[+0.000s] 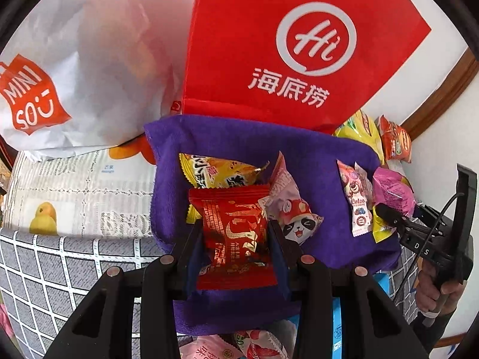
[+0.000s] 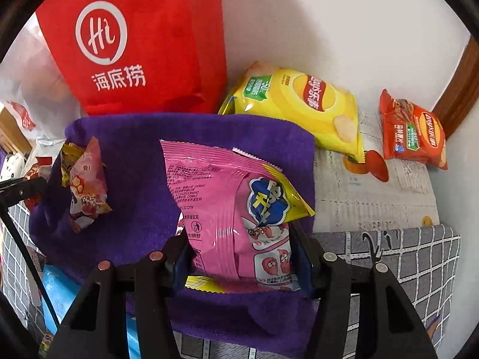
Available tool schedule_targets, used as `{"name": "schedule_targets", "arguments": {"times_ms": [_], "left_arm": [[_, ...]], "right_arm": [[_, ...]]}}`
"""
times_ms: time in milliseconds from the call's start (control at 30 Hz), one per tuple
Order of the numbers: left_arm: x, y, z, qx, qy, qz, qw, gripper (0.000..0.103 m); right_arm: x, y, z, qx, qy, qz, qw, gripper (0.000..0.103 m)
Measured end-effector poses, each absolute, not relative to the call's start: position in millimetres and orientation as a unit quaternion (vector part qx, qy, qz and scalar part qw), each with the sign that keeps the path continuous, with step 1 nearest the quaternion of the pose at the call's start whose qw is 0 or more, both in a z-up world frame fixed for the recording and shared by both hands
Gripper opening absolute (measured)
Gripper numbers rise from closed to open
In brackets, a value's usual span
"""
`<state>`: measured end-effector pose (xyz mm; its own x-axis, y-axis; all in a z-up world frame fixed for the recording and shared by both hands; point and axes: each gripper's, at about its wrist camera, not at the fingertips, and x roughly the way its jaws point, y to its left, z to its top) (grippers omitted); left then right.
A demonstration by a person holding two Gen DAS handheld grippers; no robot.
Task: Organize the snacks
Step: 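Carry both packets over the purple towel and open both grippers there, then move both grippers back toward the remaining snacks on the bed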
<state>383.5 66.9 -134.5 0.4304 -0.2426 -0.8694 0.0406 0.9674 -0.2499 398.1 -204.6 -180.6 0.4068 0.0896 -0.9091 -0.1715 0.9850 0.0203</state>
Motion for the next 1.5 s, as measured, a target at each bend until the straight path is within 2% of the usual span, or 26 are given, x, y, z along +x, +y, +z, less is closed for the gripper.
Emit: {"name": "schedule_targets", "arguments": {"times_ms": [300, 400, 467, 533, 567, 600, 900, 1133, 1333, 1500], "left_arm": [[387.3, 58.1, -143.4, -0.095, 0.537, -0.085, 0.834, 0.039], [389.9, 58.1, -146.4, -0.101, 0.541, -0.086, 0.831, 0.039], [390.9, 58.1, -148.0, -0.108, 0.543, -0.092, 0.828, 0.04], [390.9, 58.0, -147.5, -0.11, 0.543, -0.097, 0.827, 0.05], [390.9, 56.6, -146.6, -0.108, 0.542, -0.097, 0.828, 0.061], [390.3, 54.9, -145.0, -0.101, 0.539, -0.093, 0.831, 0.066], [385.1, 50.7, -129.5, -0.084, 0.519, -0.091, 0.846, 0.066], [372.0, 59.3, -104.4, -0.087, 0.496, -0.091, 0.859, 0.066], [358.9, 64.8, -81.4, -0.083, 0.477, -0.087, 0.87, 0.066], [341.9, 65.0, -57.9, -0.082, 0.462, -0.091, 0.878, 0.066]], "right_arm": [[400.9, -200.6, -189.1, -0.046, 0.555, 0.081, 0.826, 0.059], [399.5, -199.3, -186.7, -0.048, 0.552, 0.083, 0.829, 0.071], [398.4, -198.1, -184.0, -0.048, 0.546, 0.087, 0.832, 0.074], [396.9, -196.5, -181.3, -0.051, 0.542, 0.088, 0.834, 0.075], [396.2, -195.9, -180.1, -0.053, 0.542, 0.089, 0.834, 0.076], [395.2, -194.7, -178.2, -0.055, 0.541, 0.09, 0.835, 0.076], [385.1, -194.3, -152.4, -0.032, 0.511, 0.102, 0.853, 0.076], [369.2, -195.9, -117.2, -0.024, 0.458, 0.084, 0.885, 0.076], [341.6, -190.4, -98.3, -0.008, 0.454, 0.097, 0.885, 0.071], [297.7, -184.7, -85.6, -0.009, 0.459, 0.104, 0.882, 0.07]]}}
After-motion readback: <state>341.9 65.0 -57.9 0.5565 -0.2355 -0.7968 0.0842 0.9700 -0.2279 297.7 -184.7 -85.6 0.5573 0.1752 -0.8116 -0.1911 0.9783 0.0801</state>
